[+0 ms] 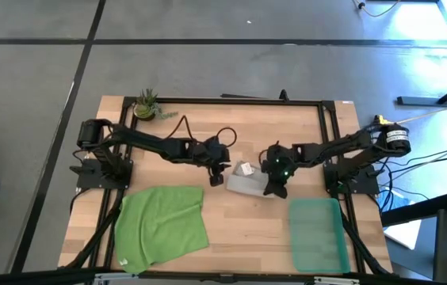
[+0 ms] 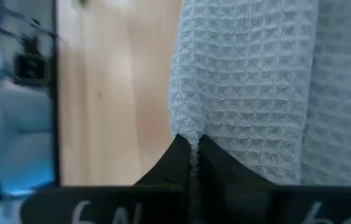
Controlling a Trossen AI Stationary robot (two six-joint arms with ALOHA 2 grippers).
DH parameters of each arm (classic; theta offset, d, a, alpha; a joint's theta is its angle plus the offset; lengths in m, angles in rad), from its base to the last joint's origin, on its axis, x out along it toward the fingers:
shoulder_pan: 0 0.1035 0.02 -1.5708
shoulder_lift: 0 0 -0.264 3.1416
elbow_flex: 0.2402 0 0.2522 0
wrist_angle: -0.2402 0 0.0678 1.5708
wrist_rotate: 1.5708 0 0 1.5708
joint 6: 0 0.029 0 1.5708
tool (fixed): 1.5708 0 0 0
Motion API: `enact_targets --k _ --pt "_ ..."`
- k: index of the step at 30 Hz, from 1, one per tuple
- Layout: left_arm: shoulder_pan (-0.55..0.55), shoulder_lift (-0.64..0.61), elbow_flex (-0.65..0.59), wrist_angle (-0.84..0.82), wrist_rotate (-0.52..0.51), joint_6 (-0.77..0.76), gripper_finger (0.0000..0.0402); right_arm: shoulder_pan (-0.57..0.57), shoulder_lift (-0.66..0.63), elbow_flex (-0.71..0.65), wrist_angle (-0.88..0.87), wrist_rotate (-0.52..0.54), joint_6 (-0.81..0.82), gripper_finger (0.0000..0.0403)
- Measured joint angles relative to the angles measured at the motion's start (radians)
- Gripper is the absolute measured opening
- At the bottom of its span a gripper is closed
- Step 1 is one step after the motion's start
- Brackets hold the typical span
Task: Roll microfiber towels into tight, uniform cylinder then place into a basket
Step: Roll the gray microfiber towel
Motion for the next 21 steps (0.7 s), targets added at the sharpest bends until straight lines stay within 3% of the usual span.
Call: enact_targets --k 10,21 --pt "-0.056 0.000 0.000 -0.047 -0.064 0.023 0.0078 -0.137 -0.002 0.003 0.066 -0.134 0.160 0.0017" --pt "-0.094 0.002 0.000 -0.046 -0.059 0.054 0.0078 -0.218 -0.003 0.003 0.085 -0.152 0.312 0.0017"
